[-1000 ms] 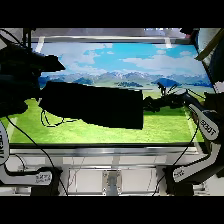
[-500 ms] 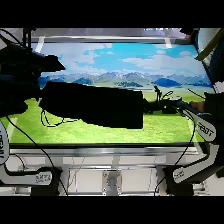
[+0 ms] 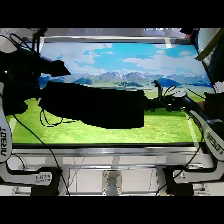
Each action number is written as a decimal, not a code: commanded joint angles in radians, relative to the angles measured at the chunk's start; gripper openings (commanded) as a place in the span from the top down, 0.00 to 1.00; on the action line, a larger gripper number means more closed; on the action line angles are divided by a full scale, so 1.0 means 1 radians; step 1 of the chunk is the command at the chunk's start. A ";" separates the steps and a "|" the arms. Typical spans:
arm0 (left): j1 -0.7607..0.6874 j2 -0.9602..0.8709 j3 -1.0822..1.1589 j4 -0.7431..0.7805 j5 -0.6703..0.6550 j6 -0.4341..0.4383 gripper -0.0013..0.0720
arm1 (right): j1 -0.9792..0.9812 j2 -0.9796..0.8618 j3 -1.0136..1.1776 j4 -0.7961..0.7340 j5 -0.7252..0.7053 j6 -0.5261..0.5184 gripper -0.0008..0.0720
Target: Fold the clothes and pants, and hang the long-sleeved shirts on hangers.
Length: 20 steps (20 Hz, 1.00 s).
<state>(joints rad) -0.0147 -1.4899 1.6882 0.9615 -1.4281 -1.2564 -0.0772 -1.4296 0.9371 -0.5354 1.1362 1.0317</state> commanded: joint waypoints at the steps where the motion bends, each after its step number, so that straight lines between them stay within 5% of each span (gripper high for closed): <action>1: -0.140 -0.005 -0.149 0.000 0.064 0.016 0.96 | -0.107 0.192 0.019 -0.223 0.172 0.142 0.98; 8: -0.608 -0.129 -0.295 0.120 0.578 0.010 0.96 | -0.093 0.251 0.256 -0.360 0.274 0.319 0.98; 10: -0.658 -0.188 -0.295 0.142 0.666 -0.075 0.96 | -0.057 0.209 0.346 -0.369 0.282 0.353 0.98; 14: -0.640 -0.282 -0.295 0.168 0.684 -0.159 0.96 | 0.024 0.099 0.520 -0.389 0.311 0.418 0.98; 20: -0.570 -0.291 -0.294 0.167 0.679 -0.158 0.96 | 0.163 -0.045 0.704 -0.417 0.312 0.482 0.98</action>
<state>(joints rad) -0.6125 -1.7744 1.3949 1.1236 -0.7582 -1.4052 0.0250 -1.4128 1.5604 -0.9390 1.4433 1.4696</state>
